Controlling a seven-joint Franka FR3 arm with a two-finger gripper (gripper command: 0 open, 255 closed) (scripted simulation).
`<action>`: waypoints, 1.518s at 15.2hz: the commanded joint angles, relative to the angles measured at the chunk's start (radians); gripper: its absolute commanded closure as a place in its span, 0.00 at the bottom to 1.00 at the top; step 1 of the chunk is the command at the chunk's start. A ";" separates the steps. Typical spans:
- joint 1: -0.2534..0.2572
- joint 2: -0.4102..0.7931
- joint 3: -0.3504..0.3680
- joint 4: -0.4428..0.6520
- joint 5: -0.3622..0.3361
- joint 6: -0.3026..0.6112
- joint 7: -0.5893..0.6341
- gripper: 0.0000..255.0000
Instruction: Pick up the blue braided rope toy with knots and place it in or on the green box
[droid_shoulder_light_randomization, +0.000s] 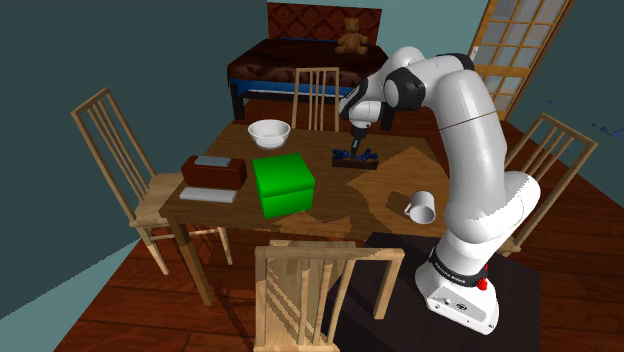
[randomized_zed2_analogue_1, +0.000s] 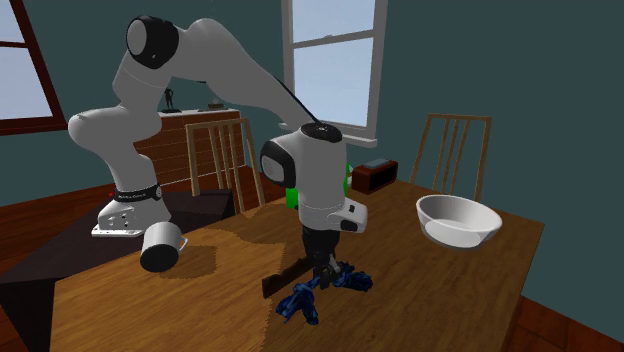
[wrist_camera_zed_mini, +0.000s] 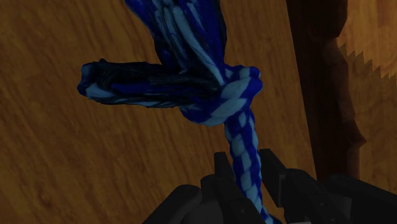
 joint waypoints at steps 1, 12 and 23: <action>0.000 0.000 0.000 0.000 0.000 0.000 0.000 1.00; 0.016 -0.071 -0.025 -0.002 -0.031 -0.066 0.022 1.00; 0.034 -0.155 -0.053 0.019 -0.074 -0.166 0.053 1.00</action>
